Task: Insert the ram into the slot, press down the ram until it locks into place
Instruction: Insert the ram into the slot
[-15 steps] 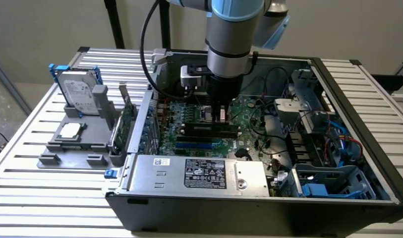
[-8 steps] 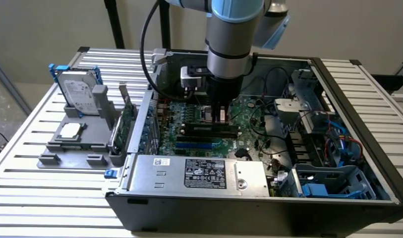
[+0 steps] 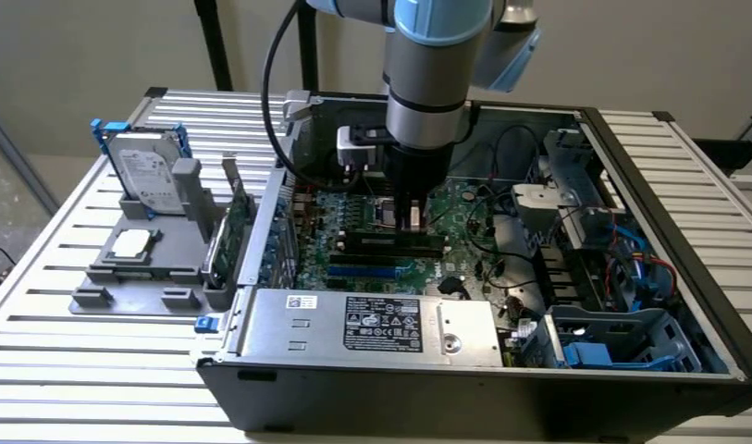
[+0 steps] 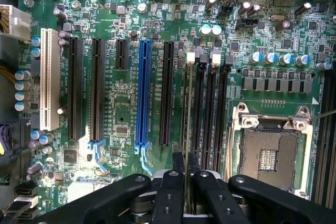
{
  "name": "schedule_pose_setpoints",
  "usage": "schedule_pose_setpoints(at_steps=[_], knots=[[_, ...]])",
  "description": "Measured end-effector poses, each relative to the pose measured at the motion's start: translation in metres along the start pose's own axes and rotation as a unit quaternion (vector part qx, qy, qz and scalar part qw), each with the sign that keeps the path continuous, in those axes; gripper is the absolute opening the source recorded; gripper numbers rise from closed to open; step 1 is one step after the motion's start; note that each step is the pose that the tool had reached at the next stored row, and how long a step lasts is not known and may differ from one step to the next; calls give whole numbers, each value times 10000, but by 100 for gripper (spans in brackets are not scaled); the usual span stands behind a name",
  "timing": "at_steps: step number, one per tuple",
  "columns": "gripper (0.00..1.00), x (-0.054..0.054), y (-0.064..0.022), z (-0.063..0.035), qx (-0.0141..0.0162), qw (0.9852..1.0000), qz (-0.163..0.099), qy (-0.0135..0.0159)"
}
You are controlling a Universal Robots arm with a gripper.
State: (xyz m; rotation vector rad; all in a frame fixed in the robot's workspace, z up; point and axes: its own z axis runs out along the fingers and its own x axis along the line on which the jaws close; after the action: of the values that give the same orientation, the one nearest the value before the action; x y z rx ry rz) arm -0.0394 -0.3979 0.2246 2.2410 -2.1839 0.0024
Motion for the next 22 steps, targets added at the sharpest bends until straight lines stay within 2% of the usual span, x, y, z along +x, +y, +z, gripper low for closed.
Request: schedule_pose_setpoints(at_steps=[22], knots=[[14,-19,3,27,-2,10000,11,0]])
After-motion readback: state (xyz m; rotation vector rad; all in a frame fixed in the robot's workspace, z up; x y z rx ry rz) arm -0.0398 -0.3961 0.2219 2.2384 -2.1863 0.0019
